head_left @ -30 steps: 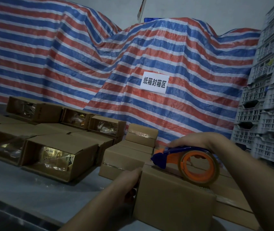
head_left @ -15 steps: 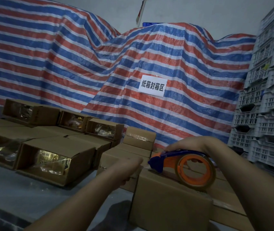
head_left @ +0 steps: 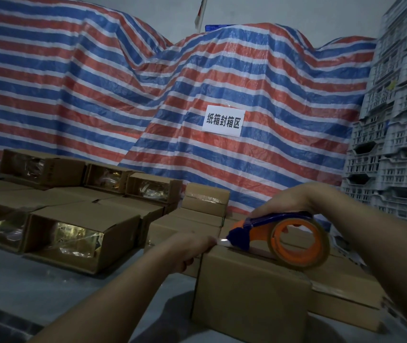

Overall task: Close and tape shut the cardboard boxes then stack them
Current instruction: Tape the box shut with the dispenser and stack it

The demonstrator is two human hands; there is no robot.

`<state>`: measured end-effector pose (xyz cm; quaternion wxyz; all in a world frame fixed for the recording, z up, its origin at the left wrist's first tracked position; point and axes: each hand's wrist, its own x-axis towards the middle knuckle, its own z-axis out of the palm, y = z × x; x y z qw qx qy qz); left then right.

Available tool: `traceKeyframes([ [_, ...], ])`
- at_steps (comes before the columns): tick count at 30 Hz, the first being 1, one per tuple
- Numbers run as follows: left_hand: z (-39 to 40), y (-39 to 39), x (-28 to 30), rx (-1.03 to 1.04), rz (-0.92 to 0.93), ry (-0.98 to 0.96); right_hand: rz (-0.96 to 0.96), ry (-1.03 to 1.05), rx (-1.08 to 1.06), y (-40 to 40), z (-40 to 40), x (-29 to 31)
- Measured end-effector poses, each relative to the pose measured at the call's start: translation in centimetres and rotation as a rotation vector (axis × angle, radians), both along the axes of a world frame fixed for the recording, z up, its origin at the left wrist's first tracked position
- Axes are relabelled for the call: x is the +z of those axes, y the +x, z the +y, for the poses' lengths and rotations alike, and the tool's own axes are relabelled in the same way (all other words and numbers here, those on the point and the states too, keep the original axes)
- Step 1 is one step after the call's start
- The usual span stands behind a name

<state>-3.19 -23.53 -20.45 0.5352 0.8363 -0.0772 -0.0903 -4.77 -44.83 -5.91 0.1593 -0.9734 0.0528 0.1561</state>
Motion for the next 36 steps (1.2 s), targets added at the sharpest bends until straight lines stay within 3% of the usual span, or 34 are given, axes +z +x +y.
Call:
traceKeyframes([
  [9, -0.4, -0.6, 0.7, 0.062, -0.01, 0.018, 0.005, -0.197, -0.128, -2.7, -4.3, -0.7],
  [13, -1.7, -0.9, 2.1, 0.123, -0.286, 0.191, 0.017, -0.199, -0.127, -2.5, -4.1, -0.7],
  [17, -4.0, -3.7, 2.5, -0.047, -0.555, 0.227, 0.029, -0.148, -0.126, -2.1, -4.6, -1.1],
  [22, -5.2, -5.4, 0.3, -0.194, -0.839, 0.705, 0.036, -0.116, -0.109, -2.0, -5.5, -1.5],
  [30, -4.9, -4.9, 0.1, -0.216, -0.86, 0.694, -0.016, -0.071, -0.138, -4.4, -10.4, -0.6],
  [36, -5.0, -4.8, 0.2, -0.231, -0.84, 0.653, -0.048, 0.004, -0.106, -5.6, -14.9, -3.7],
])
